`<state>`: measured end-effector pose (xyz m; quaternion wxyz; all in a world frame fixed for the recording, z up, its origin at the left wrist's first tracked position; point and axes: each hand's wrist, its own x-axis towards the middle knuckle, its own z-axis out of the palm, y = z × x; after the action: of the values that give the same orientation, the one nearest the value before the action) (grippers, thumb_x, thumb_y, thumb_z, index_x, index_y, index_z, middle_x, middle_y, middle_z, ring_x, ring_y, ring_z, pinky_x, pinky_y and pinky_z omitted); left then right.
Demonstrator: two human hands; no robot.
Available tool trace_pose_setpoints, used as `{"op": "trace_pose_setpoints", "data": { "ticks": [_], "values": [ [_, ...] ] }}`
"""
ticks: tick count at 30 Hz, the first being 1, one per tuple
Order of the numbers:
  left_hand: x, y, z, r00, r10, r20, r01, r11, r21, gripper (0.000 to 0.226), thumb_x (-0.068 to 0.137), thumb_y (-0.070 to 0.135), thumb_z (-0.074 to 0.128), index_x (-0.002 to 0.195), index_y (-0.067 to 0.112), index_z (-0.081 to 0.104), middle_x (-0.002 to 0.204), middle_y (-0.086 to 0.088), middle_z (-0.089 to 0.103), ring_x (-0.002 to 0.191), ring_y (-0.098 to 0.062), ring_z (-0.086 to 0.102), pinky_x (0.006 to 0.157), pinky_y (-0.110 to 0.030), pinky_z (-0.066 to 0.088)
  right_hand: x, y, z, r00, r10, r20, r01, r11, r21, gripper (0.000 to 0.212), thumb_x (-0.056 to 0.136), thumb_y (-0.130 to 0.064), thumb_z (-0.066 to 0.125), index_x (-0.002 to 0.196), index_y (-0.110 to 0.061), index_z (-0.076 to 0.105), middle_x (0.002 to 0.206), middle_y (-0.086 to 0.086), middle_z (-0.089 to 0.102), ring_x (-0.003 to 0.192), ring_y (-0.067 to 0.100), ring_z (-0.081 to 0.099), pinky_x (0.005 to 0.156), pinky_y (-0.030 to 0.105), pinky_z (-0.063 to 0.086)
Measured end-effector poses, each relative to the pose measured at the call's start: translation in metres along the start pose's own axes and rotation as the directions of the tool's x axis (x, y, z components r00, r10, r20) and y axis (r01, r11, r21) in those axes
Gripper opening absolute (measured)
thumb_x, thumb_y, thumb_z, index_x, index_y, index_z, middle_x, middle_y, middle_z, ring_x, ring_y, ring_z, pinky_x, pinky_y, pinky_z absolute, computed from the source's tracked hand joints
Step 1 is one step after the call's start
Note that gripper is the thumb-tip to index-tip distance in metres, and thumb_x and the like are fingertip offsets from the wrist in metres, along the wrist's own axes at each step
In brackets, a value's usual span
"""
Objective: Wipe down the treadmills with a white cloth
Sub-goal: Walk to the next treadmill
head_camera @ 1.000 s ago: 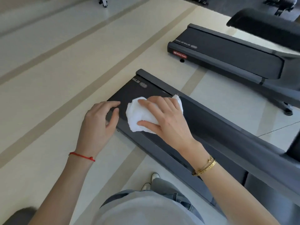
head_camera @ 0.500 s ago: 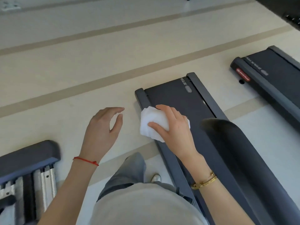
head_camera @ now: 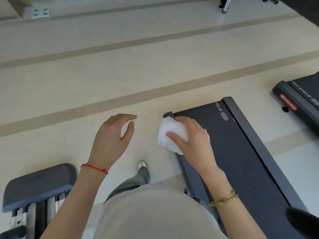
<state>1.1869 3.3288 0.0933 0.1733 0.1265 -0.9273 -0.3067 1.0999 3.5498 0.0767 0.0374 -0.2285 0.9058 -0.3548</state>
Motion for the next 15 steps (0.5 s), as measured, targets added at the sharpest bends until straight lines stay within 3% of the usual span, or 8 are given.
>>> {"op": "trace_pose_setpoints", "data": {
  "ticks": [8,15],
  "values": [
    [0.107,-0.074,-0.037,1.0,-0.01,0.022,0.009,1.0,0.021,0.021,0.096,0.011,0.058,0.113,0.014,0.07,0.109,0.002,0.071,0.103,-0.019,0.066,0.089,-0.041,0.053,0.108,-0.042,0.045,0.999,0.043,0.003,-0.043,0.998,0.036,0.042,0.09,-0.046,0.063,0.124,-0.023,0.056,0.114,-0.009,0.06,0.103,0.015,0.056,0.091,0.035,0.04],
    [0.197,-0.111,-0.026,0.998,0.019,0.065,-0.019,1.0,-0.001,0.019,0.096,0.009,0.058,0.111,0.012,0.07,0.109,0.002,0.071,0.103,-0.019,0.067,0.09,-0.042,0.052,0.189,-0.04,0.062,0.996,0.094,-0.008,-0.094,0.995,0.026,0.04,0.09,-0.046,0.063,0.123,-0.026,0.054,0.114,-0.01,0.06,0.097,0.014,0.057,0.09,0.04,0.045]
  ]
}}
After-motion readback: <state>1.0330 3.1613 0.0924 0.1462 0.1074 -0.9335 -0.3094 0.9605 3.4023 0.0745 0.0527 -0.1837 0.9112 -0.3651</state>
